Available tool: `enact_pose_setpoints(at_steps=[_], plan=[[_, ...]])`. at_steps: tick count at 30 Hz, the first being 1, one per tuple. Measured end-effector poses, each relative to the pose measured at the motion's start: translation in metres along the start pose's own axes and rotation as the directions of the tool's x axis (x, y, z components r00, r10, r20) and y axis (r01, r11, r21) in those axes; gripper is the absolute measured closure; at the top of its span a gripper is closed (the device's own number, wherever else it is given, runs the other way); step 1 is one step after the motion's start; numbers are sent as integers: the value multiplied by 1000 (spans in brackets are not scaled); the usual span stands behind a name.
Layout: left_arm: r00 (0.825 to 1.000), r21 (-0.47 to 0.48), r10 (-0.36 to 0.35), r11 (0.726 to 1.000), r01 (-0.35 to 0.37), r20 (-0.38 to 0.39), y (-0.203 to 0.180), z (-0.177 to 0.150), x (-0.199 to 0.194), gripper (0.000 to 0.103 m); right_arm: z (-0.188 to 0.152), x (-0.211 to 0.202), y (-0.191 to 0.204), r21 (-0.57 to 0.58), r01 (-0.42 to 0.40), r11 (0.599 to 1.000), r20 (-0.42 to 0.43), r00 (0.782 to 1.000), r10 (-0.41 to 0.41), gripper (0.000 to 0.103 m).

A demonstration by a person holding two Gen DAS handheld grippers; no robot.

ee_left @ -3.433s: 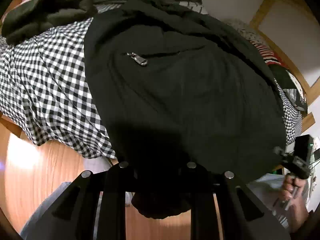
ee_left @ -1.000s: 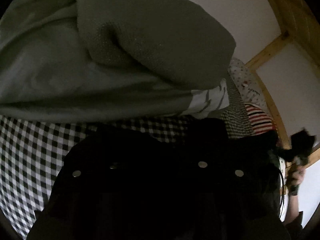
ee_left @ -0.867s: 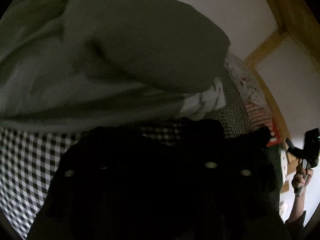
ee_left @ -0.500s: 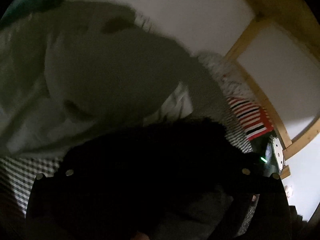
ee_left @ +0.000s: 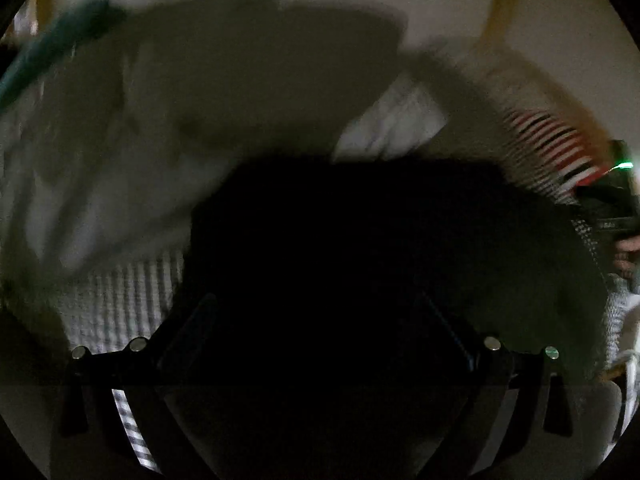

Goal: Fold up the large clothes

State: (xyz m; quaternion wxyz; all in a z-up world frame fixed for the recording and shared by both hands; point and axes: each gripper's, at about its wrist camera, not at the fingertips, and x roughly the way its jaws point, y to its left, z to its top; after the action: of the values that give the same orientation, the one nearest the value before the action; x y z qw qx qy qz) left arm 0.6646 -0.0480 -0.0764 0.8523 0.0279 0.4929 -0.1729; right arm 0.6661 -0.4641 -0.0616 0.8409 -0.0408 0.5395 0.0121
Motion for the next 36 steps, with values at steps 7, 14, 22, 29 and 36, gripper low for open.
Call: enact_pose_setpoints(at_steps=[7,14,22,29,36], plan=[[994,-137,-67,987,79,90,26,4,-2,61,-4,10,-35,209,-302,930,96,953,288,91],[994,-396,87,917,-56,60,89,2,15,79,4,25,-66,405,-271,873,226,955,191,86],[944,-170,-121,969,179,307,40,-13,-80,6,-11,-56,-66,328,-278,903,363,920,151,7],[963,-34,-26,999,37,267,-62,-38,-48,5,-62,-82,63,34,-147,989,396,910,122,4],[972,-160,170,977,-143,163,-41,-60,-2,5,-73,-14,104,8,-103,995,191,977,99,4]])
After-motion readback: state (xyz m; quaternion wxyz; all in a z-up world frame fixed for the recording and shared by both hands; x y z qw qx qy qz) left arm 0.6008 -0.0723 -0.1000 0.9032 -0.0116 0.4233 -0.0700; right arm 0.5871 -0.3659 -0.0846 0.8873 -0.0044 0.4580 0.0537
